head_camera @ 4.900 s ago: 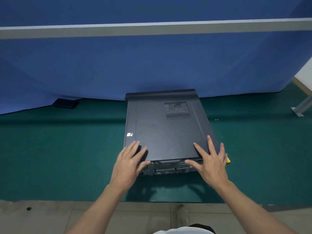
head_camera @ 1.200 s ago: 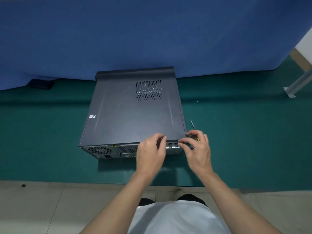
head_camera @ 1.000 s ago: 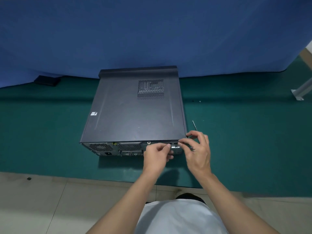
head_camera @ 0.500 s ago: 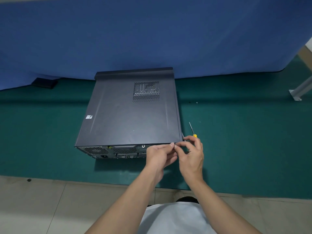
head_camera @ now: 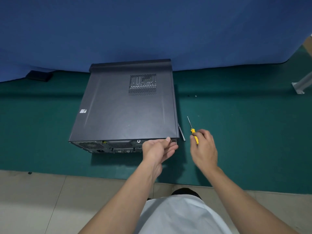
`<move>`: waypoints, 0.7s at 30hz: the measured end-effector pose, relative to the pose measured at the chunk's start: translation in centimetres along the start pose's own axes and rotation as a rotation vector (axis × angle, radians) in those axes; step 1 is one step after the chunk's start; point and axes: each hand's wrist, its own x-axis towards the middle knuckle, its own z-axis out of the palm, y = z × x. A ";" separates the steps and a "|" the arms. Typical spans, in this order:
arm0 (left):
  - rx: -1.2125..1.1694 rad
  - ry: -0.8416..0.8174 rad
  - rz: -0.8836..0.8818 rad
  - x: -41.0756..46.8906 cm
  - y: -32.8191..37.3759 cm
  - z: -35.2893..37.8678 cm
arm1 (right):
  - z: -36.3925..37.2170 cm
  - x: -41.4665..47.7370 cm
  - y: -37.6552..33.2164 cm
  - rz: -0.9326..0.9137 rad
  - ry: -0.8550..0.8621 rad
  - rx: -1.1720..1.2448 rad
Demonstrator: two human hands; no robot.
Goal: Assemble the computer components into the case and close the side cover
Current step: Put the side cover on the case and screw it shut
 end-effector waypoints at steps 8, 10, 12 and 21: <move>0.027 -0.016 0.028 -0.2 -0.3 -0.2 | 1.7 3.0 2.9 0.128 -0.599 -0.474; 0.048 -0.015 0.049 -0.1 -0.4 -0.3 | 1.5 2.4 2.9 0.127 -0.447 -0.495; 0.074 -0.010 0.071 0.0 -0.5 -0.3 | 1.3 1.6 3.2 0.129 -0.376 -0.558; 0.145 -0.013 0.114 0.0 -0.5 -0.5 | 1.0 0.4 1.6 0.527 -0.439 0.012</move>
